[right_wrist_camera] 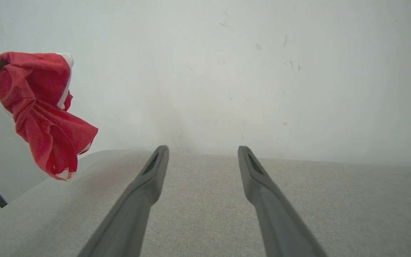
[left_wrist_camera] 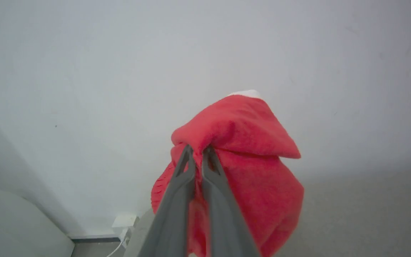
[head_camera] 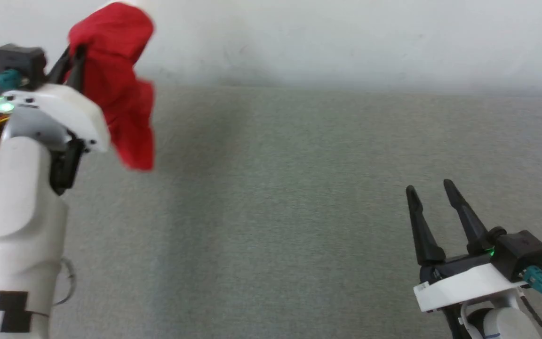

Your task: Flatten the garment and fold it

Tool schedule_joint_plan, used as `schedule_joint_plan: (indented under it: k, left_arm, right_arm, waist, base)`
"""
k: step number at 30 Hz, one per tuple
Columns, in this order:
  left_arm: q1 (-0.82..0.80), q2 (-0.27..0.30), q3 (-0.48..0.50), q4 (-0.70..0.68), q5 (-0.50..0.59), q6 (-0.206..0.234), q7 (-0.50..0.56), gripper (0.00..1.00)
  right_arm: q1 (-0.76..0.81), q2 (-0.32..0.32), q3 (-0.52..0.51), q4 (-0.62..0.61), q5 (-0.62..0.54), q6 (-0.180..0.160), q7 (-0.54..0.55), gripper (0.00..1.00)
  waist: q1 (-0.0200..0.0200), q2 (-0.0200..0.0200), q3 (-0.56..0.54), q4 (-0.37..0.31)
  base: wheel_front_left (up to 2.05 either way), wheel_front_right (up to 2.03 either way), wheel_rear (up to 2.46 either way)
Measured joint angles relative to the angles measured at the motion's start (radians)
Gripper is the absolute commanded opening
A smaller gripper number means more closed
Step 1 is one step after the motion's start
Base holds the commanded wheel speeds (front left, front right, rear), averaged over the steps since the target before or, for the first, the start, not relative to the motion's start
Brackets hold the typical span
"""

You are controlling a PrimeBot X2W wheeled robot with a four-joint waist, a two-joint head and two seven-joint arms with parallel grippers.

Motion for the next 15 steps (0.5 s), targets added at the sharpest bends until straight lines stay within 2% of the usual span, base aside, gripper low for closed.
schedule_joint_plan:
  k: [6, 15]
  left_arm:
    - [0.011, -0.085, -0.059, -0.086, 0.019, 0.0, -0.113, 0.0]
    - [0.14, -0.254, -0.182, -0.196, 0.008, -0.002, -0.15, 0.0]
  right_arm:
    - [0.02, 0.0, -0.023, -0.005, 0.006, 0.0, 0.01, 1.0]
    - [0.041, 0.0, -0.058, -0.022, 0.016, 0.0, 0.026, 1.0]
  waist:
    - [0.0, 0.0, -0.023, -0.087]
    - [0.0001, 0.0, -0.032, -0.248]
  base:
    - [0.0, 0.0, 0.0]
    - [0.0, 0.0, 0.0]
